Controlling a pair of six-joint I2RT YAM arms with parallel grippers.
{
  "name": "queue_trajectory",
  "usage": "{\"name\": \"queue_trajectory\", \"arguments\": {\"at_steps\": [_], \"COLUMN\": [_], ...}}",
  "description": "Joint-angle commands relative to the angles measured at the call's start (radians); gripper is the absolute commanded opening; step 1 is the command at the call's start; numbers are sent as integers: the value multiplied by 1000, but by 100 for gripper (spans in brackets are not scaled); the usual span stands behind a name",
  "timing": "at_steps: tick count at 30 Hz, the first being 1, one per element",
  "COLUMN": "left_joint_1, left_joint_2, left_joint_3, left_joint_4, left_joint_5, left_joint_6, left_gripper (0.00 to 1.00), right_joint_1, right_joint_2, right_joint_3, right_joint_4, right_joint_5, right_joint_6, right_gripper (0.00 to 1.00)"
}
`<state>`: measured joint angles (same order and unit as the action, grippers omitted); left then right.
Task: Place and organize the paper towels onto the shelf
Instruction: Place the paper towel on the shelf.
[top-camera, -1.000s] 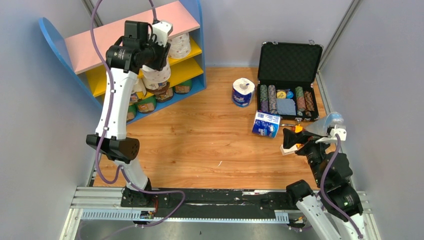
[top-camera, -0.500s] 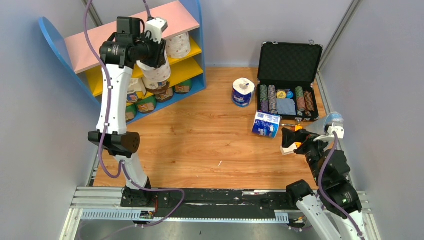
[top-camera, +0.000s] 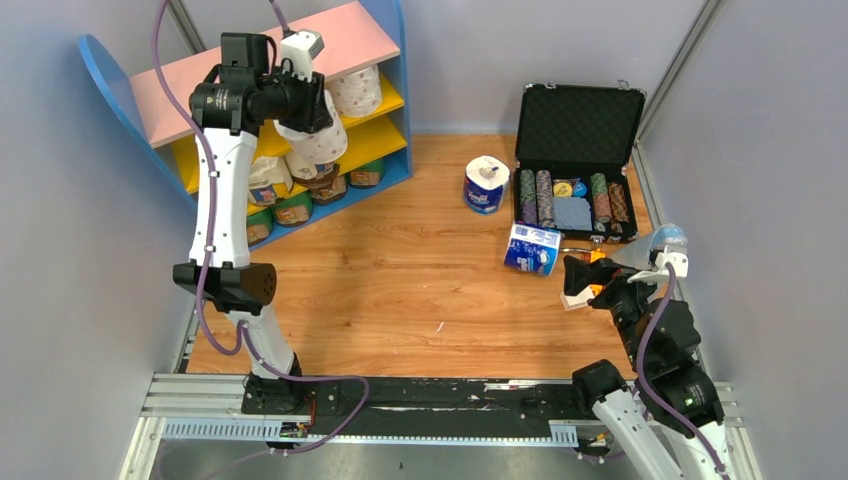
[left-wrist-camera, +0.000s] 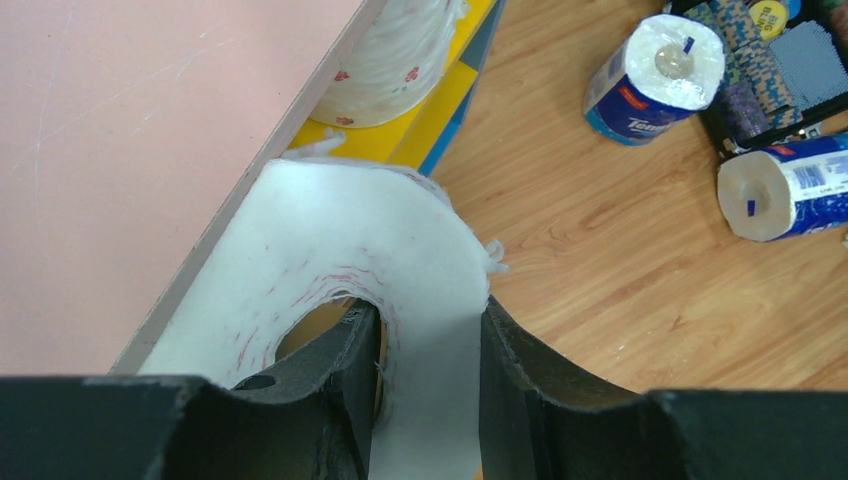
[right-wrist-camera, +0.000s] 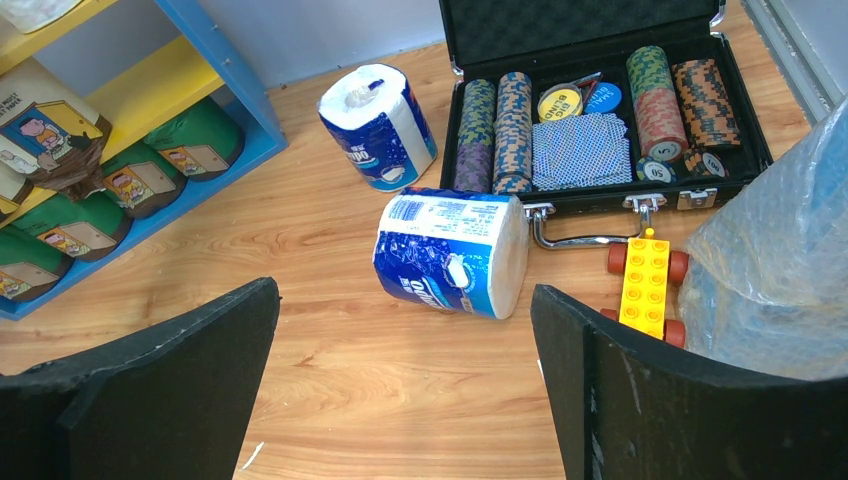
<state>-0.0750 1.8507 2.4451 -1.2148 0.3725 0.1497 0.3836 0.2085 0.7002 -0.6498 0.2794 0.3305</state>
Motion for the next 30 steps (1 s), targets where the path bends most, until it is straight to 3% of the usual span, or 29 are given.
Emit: {"name": "queue_trajectory", "arguments": {"at_steps": [1,14,21,30], "left_joint_1": [36,36,36,35], "left_joint_2": [-6,45,46,10], "left_joint_3": [24,107,122,71], "left_joint_4": [143,-64,-1,159], "left_joint_5": [-6,-193,-300,-347], "left_joint_6": [-59,6,43,92], "left_gripper": [29,27,30,46], "right_joint_1": [-1,-2,-1,-1], "right_joint_2": [11,27,36,46], "right_joint_3": [-5,-5,-5,-4], "right_joint_4": [38,37,33,28], "right_joint_5": [11,12,17,26], "right_joint_6": [-4,-3,1,4], "right_gripper": [100,100,100,100]}}
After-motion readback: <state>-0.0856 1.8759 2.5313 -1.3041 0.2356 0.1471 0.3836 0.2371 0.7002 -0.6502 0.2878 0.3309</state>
